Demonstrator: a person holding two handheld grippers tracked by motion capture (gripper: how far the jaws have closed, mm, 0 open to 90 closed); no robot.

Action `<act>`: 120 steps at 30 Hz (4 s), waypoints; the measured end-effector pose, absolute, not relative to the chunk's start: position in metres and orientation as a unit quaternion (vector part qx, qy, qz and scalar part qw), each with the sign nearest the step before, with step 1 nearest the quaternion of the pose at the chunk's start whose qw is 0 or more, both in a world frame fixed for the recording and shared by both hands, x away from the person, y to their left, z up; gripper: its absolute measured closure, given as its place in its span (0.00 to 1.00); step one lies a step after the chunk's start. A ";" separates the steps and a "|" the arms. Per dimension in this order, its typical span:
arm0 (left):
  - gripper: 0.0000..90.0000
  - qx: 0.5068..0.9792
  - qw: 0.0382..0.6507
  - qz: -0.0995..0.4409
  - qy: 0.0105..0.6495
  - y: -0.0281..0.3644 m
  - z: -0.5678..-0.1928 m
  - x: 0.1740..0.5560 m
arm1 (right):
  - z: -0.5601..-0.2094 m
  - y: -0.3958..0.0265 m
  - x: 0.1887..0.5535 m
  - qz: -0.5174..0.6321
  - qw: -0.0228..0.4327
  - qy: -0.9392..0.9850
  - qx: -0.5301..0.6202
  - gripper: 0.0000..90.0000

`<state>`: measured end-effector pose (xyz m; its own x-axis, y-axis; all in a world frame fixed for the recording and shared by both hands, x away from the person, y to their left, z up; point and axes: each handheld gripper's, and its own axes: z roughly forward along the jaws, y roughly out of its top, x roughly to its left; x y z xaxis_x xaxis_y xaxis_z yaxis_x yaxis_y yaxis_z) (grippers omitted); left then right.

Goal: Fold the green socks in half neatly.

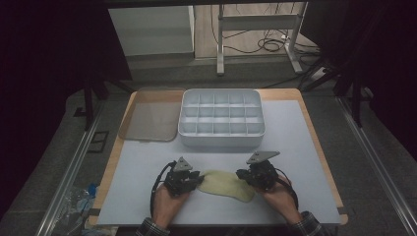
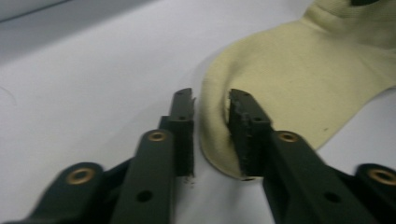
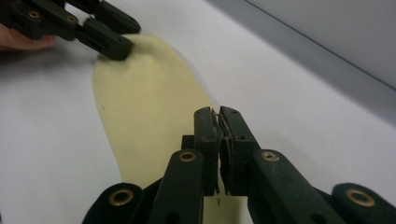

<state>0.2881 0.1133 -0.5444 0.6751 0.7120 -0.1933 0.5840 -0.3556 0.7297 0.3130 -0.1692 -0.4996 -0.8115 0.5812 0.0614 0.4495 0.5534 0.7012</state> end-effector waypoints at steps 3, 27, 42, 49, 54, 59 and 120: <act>0.91 0.820 0.407 0.073 0.396 0.112 -0.544 0.288 | -0.503 -0.155 0.314 0.373 0.093 0.880 0.281 0.95; 0.93 0.821 0.402 0.088 0.396 0.106 -0.532 0.287 | -0.527 -0.129 0.318 0.360 0.105 0.889 0.263 1.00; 0.93 0.822 0.404 0.094 0.390 0.104 -0.527 0.286 | -0.526 -0.128 0.300 0.362 0.078 0.898 0.236 1.00; 0.93 0.824 0.400 0.098 0.390 0.103 -0.526 0.285 | -0.526 -0.126 0.292 0.362 0.073 0.901 0.226 1.00; 0.93 0.827 0.395 0.104 0.386 0.102 -0.525 0.284 | -0.526 -0.125 0.287 0.363 0.070 0.903 0.220 1.00; 0.93 0.828 0.392 0.110 0.385 0.100 -0.523 0.282 | -0.526 -0.124 0.281 0.364 0.064 0.905 0.212 1.00; 0.93 0.851 0.411 0.057 0.323 0.042 -0.494 0.291 | -0.506 -0.212 0.307 0.397 0.155 0.845 0.323 0.87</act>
